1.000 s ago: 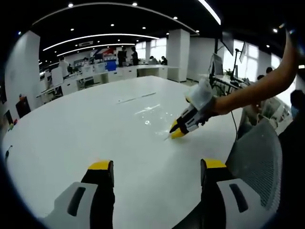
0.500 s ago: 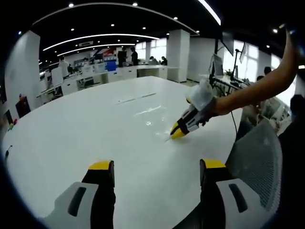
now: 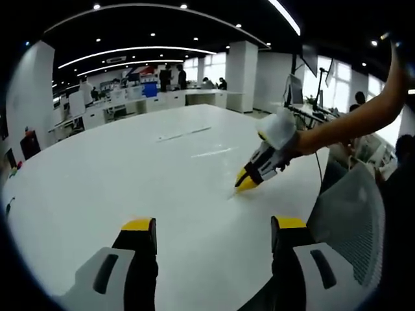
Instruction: Open the resealable bag by pulling the two sides of the seal apart until the entire bag opening is separated and visibly accessible.
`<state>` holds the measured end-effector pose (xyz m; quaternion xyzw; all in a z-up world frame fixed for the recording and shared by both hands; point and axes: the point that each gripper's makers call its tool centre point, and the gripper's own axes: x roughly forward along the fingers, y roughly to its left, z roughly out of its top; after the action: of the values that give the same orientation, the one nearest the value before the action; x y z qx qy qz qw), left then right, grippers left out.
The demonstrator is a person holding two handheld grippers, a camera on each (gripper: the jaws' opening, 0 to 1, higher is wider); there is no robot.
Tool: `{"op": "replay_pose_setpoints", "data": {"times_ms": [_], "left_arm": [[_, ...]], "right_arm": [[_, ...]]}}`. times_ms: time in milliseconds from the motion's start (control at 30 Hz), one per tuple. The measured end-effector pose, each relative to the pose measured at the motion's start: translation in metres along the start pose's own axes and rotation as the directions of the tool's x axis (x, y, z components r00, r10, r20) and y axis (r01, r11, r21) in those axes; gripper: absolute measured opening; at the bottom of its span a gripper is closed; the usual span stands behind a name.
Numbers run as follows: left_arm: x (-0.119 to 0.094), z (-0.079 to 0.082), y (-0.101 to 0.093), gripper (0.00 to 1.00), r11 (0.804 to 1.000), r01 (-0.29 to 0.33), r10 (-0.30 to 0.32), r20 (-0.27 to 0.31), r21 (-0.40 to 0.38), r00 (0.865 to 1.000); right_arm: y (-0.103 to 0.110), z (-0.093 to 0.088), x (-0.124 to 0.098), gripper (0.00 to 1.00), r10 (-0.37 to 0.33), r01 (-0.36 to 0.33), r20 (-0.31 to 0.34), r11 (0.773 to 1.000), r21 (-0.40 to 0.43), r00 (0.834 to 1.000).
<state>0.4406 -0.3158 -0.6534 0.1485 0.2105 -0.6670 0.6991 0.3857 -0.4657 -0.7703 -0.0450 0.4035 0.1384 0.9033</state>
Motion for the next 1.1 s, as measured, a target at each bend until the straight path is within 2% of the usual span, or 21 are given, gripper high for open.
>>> {"op": "replay_pose_setpoints", "data": {"times_ms": [467,767,900,1100], "left_arm": [[0.009,0.0,-0.013,0.69,0.999,0.039,-0.039,-0.014,0.037,0.999],[0.014,-0.001,-0.029,0.66,0.994,0.086,-0.084,-0.033,0.067,0.996],[0.016,-0.003,-0.037,0.61,0.99,0.111,-0.107,-0.045,0.087,0.993],[0.021,-0.007,-0.049,0.61,0.98,0.141,-0.131,-0.077,0.139,0.988]], "right_arm": [[0.022,-0.004,-0.014,0.0,0.064,-0.066,-0.025,0.994,-0.086,0.998],[0.044,-0.01,-0.027,0.0,0.132,-0.143,-0.072,0.976,-0.164,0.989],[0.054,-0.009,-0.031,0.0,0.162,-0.172,-0.072,0.97,-0.169,0.984],[0.073,-0.003,-0.037,0.0,0.211,-0.217,-0.05,0.963,-0.158,0.976]]}}
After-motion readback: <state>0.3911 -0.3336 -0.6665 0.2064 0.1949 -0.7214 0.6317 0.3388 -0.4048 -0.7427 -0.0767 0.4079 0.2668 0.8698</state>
